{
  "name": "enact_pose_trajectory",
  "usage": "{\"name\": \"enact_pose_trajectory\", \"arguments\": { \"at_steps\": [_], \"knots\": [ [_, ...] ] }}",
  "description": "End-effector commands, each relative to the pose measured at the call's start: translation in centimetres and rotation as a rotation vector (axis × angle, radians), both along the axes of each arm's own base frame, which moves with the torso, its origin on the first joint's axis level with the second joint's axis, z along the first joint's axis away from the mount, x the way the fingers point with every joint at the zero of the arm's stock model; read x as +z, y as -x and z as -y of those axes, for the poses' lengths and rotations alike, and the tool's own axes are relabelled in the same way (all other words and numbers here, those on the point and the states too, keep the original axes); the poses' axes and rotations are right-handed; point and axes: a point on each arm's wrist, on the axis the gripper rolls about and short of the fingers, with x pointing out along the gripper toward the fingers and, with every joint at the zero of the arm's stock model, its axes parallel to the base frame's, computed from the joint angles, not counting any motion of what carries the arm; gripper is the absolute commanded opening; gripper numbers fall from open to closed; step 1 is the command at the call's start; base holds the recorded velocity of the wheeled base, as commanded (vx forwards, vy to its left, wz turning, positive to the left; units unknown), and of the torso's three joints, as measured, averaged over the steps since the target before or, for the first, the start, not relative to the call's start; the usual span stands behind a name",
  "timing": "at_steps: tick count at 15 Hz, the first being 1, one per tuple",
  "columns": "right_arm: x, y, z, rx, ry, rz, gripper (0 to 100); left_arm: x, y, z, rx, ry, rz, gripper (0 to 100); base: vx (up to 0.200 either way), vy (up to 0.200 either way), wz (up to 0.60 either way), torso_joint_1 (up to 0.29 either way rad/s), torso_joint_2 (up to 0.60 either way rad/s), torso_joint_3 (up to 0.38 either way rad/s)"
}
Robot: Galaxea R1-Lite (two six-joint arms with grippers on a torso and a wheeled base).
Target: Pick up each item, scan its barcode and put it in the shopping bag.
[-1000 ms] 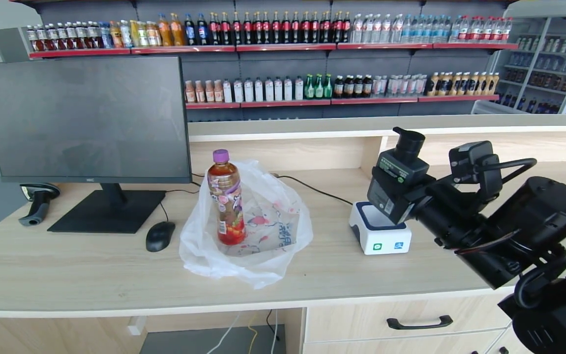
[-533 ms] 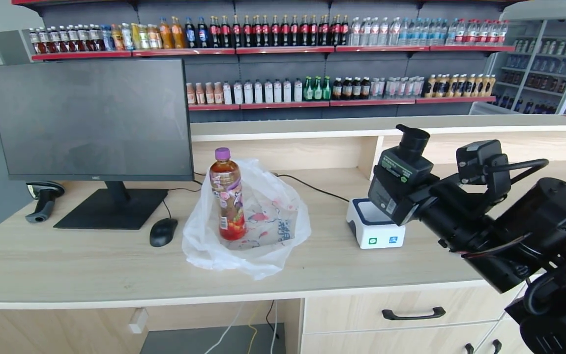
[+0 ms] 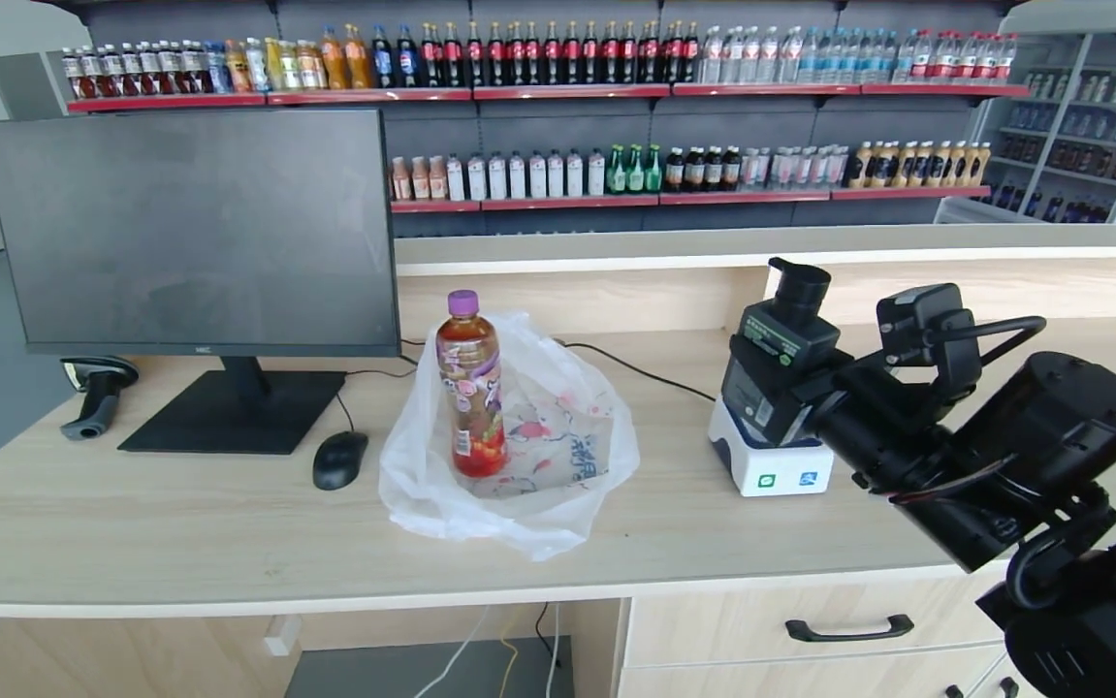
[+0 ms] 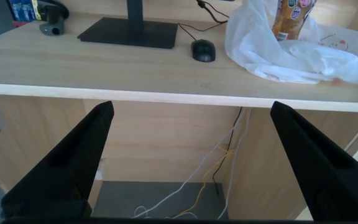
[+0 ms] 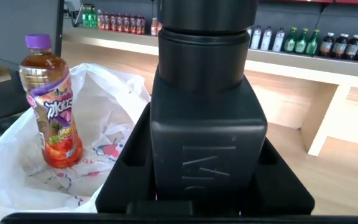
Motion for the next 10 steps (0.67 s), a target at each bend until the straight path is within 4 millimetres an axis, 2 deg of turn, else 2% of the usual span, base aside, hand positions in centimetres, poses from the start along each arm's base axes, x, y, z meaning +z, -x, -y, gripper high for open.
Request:
{"name": "enact_pose_trajectory", "arguments": {
  "at_steps": [1,10],
  "knots": [
    [-0.20,-0.37,-0.10,-0.003,0.000,-0.003,0,0.00,0.00,0.00,0.000,0.000,0.001,100,0.000,0.000,0.00,0.000,0.00,0.000],
    [-0.18,-0.42,-0.13,0.002,-0.013,-0.007,0,0.00,0.00,0.00,0.000,0.000,0.001,100,0.000,0.000,0.00,0.000,0.00,0.000]
  ]
}}
